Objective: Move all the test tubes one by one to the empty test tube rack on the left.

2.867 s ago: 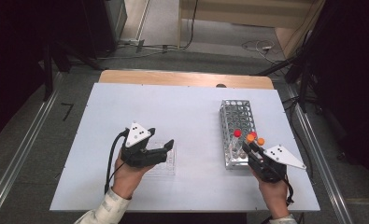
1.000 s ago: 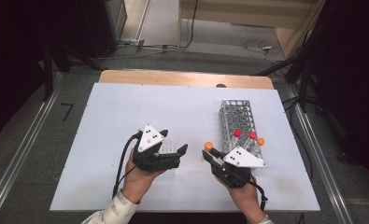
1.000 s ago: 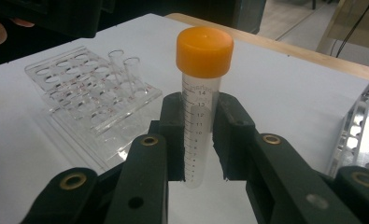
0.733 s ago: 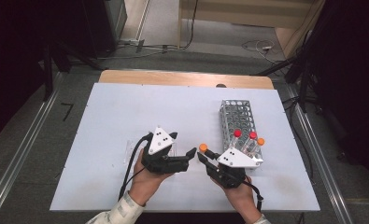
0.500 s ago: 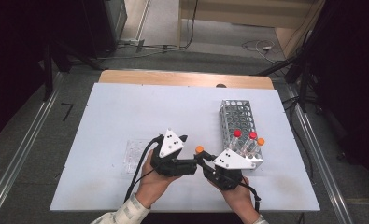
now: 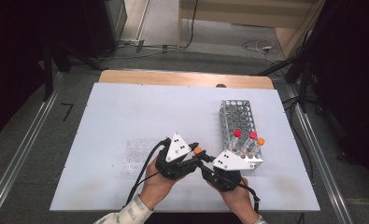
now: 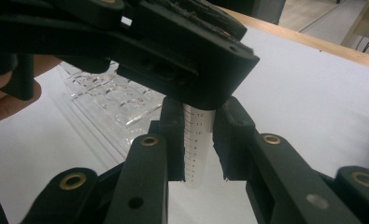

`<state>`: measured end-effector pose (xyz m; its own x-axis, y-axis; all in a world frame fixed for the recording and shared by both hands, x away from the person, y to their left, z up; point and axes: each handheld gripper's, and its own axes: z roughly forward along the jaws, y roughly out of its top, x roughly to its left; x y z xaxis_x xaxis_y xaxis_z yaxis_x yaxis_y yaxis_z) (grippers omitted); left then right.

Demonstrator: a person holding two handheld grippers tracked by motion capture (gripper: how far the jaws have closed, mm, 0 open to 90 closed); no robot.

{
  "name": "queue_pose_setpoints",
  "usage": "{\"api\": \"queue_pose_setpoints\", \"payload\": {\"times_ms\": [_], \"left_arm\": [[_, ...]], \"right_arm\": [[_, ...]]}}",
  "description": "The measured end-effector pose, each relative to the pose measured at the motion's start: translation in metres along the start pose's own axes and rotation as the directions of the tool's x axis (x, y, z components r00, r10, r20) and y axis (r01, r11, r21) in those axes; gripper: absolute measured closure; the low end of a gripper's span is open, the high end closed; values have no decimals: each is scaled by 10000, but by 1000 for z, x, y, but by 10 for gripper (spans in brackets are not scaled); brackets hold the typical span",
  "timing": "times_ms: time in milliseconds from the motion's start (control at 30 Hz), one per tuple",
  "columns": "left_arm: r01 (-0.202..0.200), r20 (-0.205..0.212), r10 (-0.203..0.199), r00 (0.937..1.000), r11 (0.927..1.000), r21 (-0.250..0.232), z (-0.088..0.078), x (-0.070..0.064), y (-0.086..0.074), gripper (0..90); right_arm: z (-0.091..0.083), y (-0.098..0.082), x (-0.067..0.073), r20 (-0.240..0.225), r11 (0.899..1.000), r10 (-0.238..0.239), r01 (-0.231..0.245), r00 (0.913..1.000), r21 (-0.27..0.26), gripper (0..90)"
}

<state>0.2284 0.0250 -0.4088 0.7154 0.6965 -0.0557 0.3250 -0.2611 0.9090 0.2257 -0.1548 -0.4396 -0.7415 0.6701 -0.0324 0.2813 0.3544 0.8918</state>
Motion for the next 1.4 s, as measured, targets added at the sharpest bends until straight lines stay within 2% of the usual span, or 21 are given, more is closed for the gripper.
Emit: {"api": "queue_pose_setpoints", "payload": {"times_ms": [267,433,600,700,867,1167,1400], "left_arm": [[-63,4,63,10000,10000,-74,-2,-1,1,701],[47,60,-45,10000,9996,-289,-9,0,5,701],[212,137,-205,9997,9983,-537,-20,3,10,701],[374,177,-363,9992,9973,-629,-27,5,13,702],[486,202,-471,9987,9954,-827,-37,7,18,702],[320,100,-311,9995,9942,-1027,-63,6,24,702],[422,-320,-457,9984,9940,-1013,-81,18,22,702]], "right_arm": [[-2,1,1,-47,10000,11,-11,10000,-41,706],[-5,1,0,-270,9999,49,-46,9996,97,534],[-12,2,-3,-337,9997,183,-178,9993,137,422],[-17,2,-4,-383,9997,205,-200,9991,131,386],[-24,2,-7,-448,9998,186,-185,9988,15,374],[-35,-4,-14,-279,9996,294,-293,9992,42,371],[-42,-8,-21,-50,9990,450,-450,9990,48,371]]}}
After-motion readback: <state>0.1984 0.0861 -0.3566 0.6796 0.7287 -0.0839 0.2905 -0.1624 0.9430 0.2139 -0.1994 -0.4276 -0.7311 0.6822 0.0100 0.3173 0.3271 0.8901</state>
